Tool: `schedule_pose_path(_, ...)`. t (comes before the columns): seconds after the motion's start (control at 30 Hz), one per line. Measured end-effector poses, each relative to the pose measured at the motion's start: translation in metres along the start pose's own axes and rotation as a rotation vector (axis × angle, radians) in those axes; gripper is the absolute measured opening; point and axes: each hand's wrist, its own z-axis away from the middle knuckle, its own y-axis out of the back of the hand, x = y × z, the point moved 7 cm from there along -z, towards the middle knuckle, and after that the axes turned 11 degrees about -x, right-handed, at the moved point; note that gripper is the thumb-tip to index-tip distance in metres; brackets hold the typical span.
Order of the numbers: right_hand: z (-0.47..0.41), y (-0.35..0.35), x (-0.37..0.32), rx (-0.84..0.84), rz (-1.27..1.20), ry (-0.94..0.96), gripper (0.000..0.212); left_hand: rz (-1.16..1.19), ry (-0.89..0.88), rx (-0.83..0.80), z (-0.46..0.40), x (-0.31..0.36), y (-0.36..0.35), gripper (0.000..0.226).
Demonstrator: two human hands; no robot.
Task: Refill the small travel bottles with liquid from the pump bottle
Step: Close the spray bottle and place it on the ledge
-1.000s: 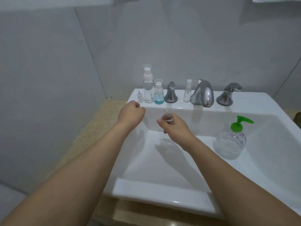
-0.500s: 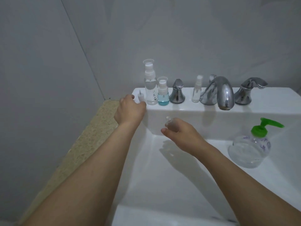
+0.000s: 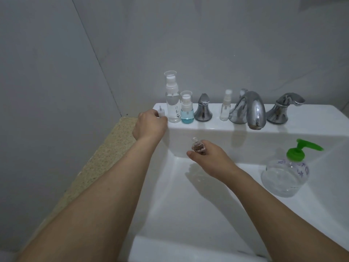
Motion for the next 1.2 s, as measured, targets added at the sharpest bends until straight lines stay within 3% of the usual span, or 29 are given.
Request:
schedule_pose_path(0.17,0.000,0.004,-0.001,0.011,0.032,-0.008,0.021,0.104,-0.115,0.056,0.016,0.007,0.010,0.030)
schedule_pose_path(0.27,0.000,0.004,-0.004,0.017,0.039,0.001,0.018,0.203,-0.255,0.055,0.044,0.013,0.007,0.023)
schedule_pose_path(0.4,0.000,0.007,0.000,0.016,0.028,-0.015,0.014,0.314,-0.347,-0.199,0.064,0.011,-0.017,0.006)
schedule_pose_path(0.47,-0.003,0.007,0.002,0.014,0.017,-0.020,0.012,0.323,-0.372,-0.294,0.063,0.010,-0.018,0.014)
schedule_pose_path(0.7,-0.012,0.012,0.011,0.023,0.129,-0.052,0.019,0.357,-0.372,-0.292,0.042,0.013,-0.011,0.003)
schedule_pose_path(0.83,-0.016,0.008,0.006,0.015,0.188,-0.064,0.014,0.457,-0.365,-0.361,0.041,0.022,-0.021,0.010)
schedule_pose_path(1.2,-0.015,0.003,-0.003,0.004,0.205,-0.034,0.013,0.316,-0.355,-0.467,0.047,0.021,-0.032,0.016)
